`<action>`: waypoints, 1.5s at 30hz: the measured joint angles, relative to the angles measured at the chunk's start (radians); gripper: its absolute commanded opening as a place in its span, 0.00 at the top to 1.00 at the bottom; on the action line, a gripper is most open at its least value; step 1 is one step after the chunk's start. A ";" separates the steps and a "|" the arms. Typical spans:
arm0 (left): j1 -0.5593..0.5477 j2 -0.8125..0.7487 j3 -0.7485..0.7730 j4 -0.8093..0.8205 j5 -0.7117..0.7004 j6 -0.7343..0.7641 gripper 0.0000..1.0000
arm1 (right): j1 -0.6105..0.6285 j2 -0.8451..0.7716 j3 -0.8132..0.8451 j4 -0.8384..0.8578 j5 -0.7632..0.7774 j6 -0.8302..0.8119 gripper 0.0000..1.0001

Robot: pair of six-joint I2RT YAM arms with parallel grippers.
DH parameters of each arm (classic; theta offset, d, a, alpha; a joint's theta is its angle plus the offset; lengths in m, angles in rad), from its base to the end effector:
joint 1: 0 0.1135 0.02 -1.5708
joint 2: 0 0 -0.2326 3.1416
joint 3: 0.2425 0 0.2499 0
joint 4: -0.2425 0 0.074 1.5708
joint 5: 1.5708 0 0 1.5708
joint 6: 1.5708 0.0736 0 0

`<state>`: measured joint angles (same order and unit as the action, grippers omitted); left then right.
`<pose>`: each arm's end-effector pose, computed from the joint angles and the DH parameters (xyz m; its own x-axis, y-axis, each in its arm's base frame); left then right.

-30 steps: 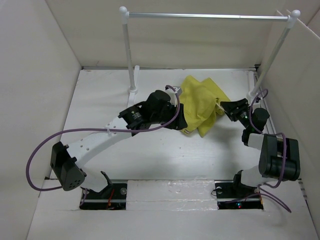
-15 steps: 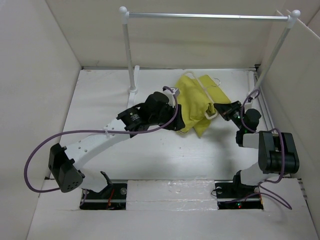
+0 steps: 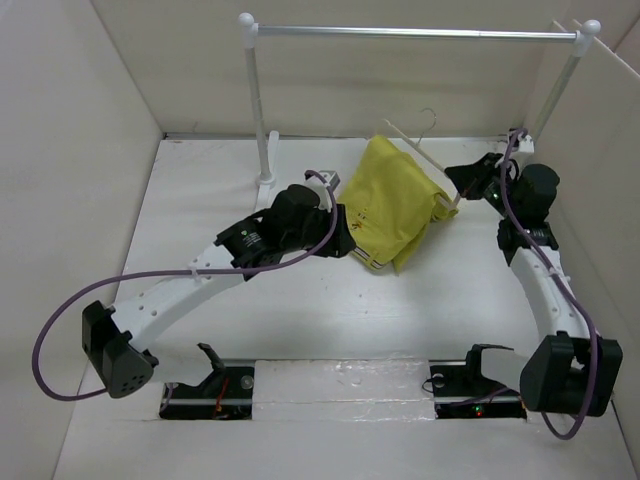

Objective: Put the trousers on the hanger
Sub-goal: Hang the hanger with trousers onto the clothesline

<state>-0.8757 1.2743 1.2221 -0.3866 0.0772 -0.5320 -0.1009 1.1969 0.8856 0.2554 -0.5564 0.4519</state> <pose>0.2075 -0.2577 0.3206 -0.6456 -0.0155 -0.7635 0.5604 0.6696 -0.4874 0.3229 0.0064 0.3052 -0.2417 0.3972 -0.8853 -0.3707 0.8054 0.4625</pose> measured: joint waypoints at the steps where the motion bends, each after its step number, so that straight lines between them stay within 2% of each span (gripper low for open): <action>1: 0.001 -0.002 0.000 0.001 -0.005 0.000 0.59 | 0.002 -0.025 0.014 -0.035 0.004 -0.030 1.00; 3: 0.001 0.002 0.002 0.002 -0.012 -0.003 0.55 | 0.005 -0.061 0.037 -0.104 0.014 -0.084 1.00; 5: 0.002 0.021 0.026 0.000 -0.021 -0.016 0.45 | 0.013 -0.077 0.059 -0.176 0.027 -0.135 1.00; 8: 0.020 0.086 0.108 0.053 -0.012 -0.076 0.40 | 0.032 -0.095 0.067 -0.258 0.047 -0.192 1.00; 13: 0.050 0.274 0.290 0.229 0.037 -0.201 0.39 | 0.052 -0.142 0.027 -0.314 0.063 -0.233 1.00; 18: 0.051 0.532 0.515 0.293 0.074 -0.287 0.36 | 0.071 -0.174 -0.019 -0.324 0.069 -0.243 1.00; 26: 0.046 0.807 0.741 0.192 0.106 -0.372 0.33 | 0.119 -0.205 -0.036 -0.331 0.092 -0.257 1.00; 29: 0.045 0.850 0.791 0.158 0.104 -0.391 0.34 | 0.130 -0.214 -0.036 -0.348 0.098 -0.274 1.00; 30: 0.044 0.852 0.792 0.154 0.103 -0.401 0.35 | 0.130 -0.220 -0.036 -0.359 0.098 -0.281 1.00; 31: 0.044 0.852 0.792 0.150 0.103 -0.414 0.61 | 0.130 -0.225 -0.037 -0.363 0.099 -0.285 1.00; 32: 0.044 0.852 0.792 0.152 0.103 -0.422 0.61 | 0.134 -0.238 -0.044 -0.368 0.098 -0.291 1.00; 33: 0.044 0.853 0.792 0.156 0.104 -0.437 0.81 | 0.136 -0.243 -0.048 -0.369 0.098 -0.291 1.00; 35: 0.044 0.855 0.792 0.150 0.103 -0.456 1.00 | 0.143 -0.267 -0.067 -0.375 0.106 -0.301 1.00; 37: 0.044 0.856 0.786 0.161 0.117 -0.516 1.00 | 0.154 -0.286 -0.082 -0.407 0.111 -0.312 0.97; 38: 0.042 0.854 0.779 0.167 0.118 -0.532 1.00 | 0.158 -0.296 -0.088 -0.419 0.117 -0.319 0.82; 41: 0.037 0.850 0.728 0.205 0.119 -0.540 1.00 | 0.162 -0.307 -0.101 -0.439 0.095 -0.326 0.49; 43: 0.035 0.849 0.680 0.222 0.121 -0.533 1.00 | 0.168 -0.303 -0.101 -0.448 0.060 -0.337 0.42; 45: 0.033 0.848 0.647 0.227 0.121 -0.523 1.00 | 0.168 -0.285 -0.101 -0.451 0.027 -0.351 0.40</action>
<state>-0.8425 2.1227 1.8687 -0.1600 0.1978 -1.0550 0.0669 0.9115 0.7849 -0.1951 -0.5293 0.1005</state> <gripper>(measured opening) 0.099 0.583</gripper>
